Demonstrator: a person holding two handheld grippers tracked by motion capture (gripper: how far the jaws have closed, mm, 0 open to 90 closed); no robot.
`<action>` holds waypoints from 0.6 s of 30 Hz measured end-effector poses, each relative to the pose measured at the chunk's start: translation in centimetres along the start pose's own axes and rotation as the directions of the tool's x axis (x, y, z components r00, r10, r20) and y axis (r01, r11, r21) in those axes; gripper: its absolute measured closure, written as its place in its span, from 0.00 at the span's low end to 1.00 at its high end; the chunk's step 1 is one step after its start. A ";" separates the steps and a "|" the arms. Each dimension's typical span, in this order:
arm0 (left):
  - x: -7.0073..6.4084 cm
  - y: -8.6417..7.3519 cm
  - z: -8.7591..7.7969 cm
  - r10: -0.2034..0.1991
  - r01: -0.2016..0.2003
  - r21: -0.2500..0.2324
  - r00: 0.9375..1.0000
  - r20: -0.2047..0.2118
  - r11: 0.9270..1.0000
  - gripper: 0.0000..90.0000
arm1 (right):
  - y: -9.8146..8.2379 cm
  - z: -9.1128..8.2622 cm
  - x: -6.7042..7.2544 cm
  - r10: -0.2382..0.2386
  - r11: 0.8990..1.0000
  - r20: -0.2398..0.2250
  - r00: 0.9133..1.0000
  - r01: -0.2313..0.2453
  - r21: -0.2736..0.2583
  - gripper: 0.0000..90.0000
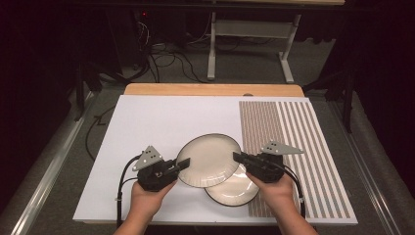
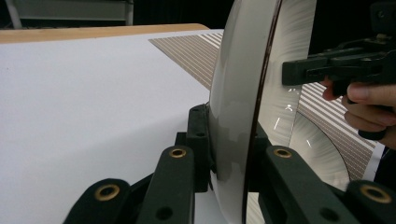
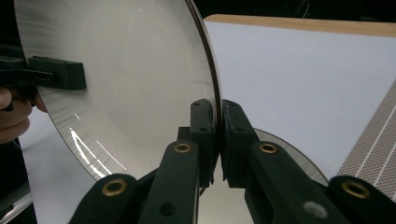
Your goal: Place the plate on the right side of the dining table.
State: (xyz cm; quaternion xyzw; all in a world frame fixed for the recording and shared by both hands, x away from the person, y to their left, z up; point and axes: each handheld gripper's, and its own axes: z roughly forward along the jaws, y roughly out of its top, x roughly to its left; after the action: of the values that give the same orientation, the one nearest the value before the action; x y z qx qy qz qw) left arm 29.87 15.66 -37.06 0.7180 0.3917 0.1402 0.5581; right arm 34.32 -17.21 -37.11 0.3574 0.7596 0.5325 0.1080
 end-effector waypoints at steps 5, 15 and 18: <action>-0.2 0.6 0.7 -0.021 0.021 -0.016 1.000 0.001 1.000 0.86 | 0.8 -1.4 0.2 -0.043 0.999 0.019 0.999 0.043 -0.025 0.98; -2.3 2.3 2.8 0.035 -0.035 0.004 0.999 0.023 0.999 0.87 | 1.6 -4.3 -1.2 -0.066 0.997 0.065 0.996 0.068 -0.038 0.98; -3.0 3.0 3.7 0.037 -0.038 0.020 0.999 0.040 0.999 0.87 | 1.7 -5.6 -1.6 -0.072 0.996 0.087 0.994 0.076 -0.040 0.98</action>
State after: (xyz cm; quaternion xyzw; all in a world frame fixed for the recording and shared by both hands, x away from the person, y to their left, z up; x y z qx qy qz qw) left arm 31.51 10.76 -34.91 0.7334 0.3685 0.1325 0.5557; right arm 33.20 -22.06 -33.70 0.3492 0.7553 0.5286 0.1678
